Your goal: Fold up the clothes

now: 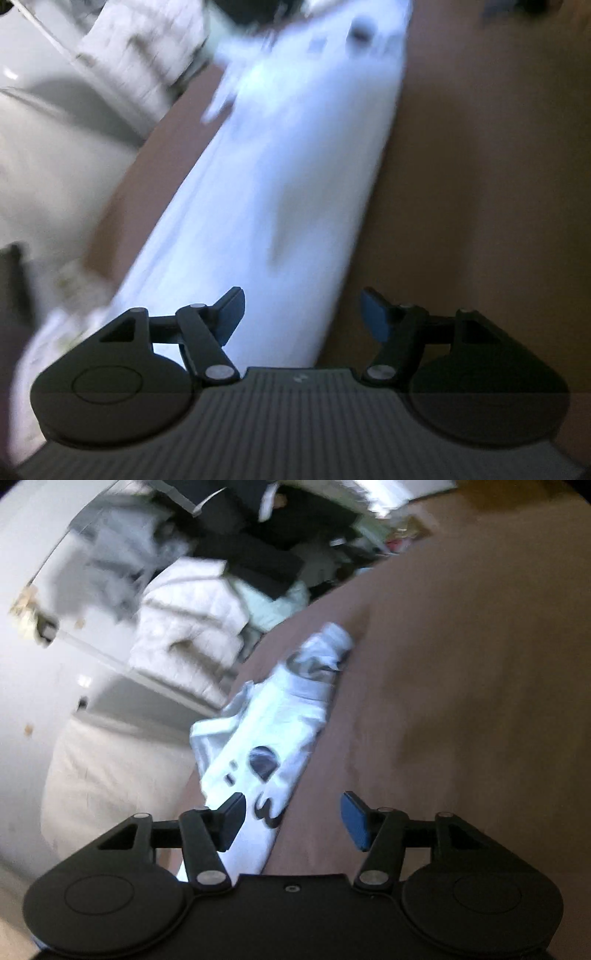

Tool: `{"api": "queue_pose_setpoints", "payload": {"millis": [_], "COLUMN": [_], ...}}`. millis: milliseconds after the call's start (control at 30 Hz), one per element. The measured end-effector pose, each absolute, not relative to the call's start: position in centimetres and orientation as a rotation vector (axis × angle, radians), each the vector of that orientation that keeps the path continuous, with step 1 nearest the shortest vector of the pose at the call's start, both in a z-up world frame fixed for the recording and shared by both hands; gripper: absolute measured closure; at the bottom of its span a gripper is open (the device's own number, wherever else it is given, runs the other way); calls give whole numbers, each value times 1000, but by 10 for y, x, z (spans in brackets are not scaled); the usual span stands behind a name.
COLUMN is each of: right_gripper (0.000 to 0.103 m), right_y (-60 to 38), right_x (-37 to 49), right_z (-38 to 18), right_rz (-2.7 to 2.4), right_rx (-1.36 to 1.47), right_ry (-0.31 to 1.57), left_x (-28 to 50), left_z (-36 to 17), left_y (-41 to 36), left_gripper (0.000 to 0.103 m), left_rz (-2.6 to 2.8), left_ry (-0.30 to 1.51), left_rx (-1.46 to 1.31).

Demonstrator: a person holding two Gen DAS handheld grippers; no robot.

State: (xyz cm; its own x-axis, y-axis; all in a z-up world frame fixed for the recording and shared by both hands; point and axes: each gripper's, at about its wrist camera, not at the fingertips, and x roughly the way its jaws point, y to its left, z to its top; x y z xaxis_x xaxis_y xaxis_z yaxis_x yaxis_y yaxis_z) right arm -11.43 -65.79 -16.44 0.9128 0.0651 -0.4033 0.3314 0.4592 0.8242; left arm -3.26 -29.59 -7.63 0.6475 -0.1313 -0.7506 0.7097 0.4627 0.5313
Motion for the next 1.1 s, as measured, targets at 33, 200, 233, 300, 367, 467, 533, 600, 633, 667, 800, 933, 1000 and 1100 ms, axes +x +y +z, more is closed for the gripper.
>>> {"api": "queue_pose_setpoints", "payload": {"millis": [33, 200, 233, 300, 367, 467, 533, 600, 633, 667, 800, 933, 1000, 1100], "right_gripper": [40, 40, 40, 40, 40, 39, 39, 39, 39, 39, 32, 31, 32, 33], "right_y": [-655, -647, -646, -646, -648, -649, -650, -647, -644, -640, -633, -614, -598, -600], "right_x": [-111, -89, -84, -74, -72, -70, -68, -66, -65, -64, -49, -24, -7, 9], "right_z": [-172, -180, -181, -183, -186, -188, -189, -187, -184, -181, -183, -193, -191, -192], "right_rz": [-160, -114, -104, -111, -109, -97, -75, -72, -65, -60, -45, -165, -227, -327], "right_rx": [1103, 1061, 1052, 1028, 1031, 1039, 1077, 1110, 1101, 1091, 1205, 1243, 1147, 1205], "right_ry": [421, 436, 429, 430, 432, 425, 405, 386, 398, 409, 381, 333, 337, 258], "left_x": [-30, 2, 7, 11, 7, 4, 1, -11, -15, -19, -23, -29, -42, -55], "left_z": [-84, -75, -71, -62, -48, -14, 9, 27, 34, 40, 57, 67, 77, 98], "left_y": [-294, -284, -284, -283, -283, -275, -264, -255, -249, -244, -226, -224, -220, -199], "left_gripper": [34, 82, 98, 100, 100, 100, 100, 100, 100, 100, 100, 100, 100, 100], "left_rz": [-535, -385, -369, -358, -355, -379, -388, -396, -392, -386, -388, -404, -417, -411], "left_ry": [697, 569, 570, 536, 474, 431, 415, 405, 396, 387, 355, 347, 303, 267], "left_rx": [998, 1011, 1007, 974, 953, 832, 737, 652, 626, 602, 514, 444, 449, 377]}}
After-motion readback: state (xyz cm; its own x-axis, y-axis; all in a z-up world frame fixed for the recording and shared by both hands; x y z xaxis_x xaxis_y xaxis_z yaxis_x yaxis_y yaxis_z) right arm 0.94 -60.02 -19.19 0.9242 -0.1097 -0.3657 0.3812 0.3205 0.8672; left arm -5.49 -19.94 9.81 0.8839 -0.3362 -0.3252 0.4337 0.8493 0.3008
